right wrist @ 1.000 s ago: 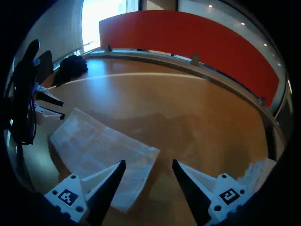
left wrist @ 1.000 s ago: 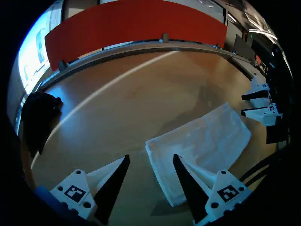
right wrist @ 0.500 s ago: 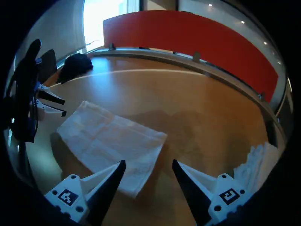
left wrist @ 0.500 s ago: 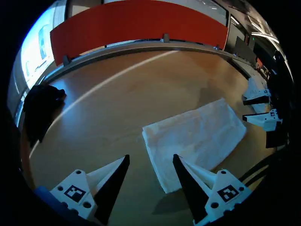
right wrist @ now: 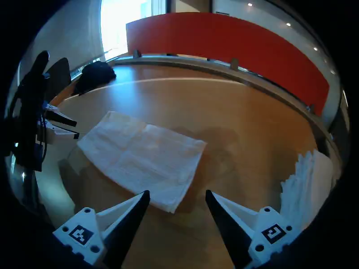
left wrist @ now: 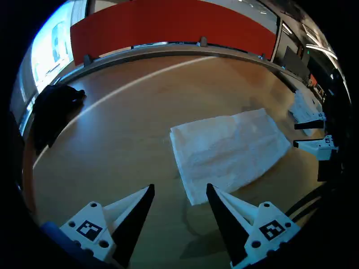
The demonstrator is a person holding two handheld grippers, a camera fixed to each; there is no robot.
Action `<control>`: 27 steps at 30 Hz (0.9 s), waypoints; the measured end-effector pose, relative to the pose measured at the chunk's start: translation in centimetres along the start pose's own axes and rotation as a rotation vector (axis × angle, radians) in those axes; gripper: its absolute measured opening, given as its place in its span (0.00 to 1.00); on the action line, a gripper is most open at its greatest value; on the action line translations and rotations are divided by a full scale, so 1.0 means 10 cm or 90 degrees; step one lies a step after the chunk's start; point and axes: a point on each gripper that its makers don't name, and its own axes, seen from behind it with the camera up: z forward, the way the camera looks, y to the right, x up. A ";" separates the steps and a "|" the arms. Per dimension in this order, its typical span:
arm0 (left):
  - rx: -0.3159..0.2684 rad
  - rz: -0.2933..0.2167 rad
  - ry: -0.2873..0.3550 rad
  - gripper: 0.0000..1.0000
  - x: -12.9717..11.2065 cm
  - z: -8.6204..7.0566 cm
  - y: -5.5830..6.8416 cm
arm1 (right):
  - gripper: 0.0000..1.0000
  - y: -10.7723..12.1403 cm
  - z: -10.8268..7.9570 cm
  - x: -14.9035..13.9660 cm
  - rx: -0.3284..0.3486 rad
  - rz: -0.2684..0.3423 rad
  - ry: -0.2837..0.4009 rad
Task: Fold towel
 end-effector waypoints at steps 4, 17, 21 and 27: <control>0.003 -0.001 0.003 0.85 -0.01 -0.03 -0.01 | 0.96 -0.02 0.00 0.00 0.007 -0.008 0.002; 0.023 -0.014 0.013 0.85 -0.12 -0.19 -0.09 | 0.96 -0.10 0.04 -0.11 0.061 -0.081 -0.018; 0.031 -0.021 0.016 0.85 -0.16 -0.24 -0.12 | 0.96 -0.10 0.05 -0.14 0.070 -0.109 -0.027; 0.042 -0.033 0.020 0.85 -0.23 -0.32 -0.18 | 0.96 -0.09 0.07 -0.16 0.081 -0.127 -0.033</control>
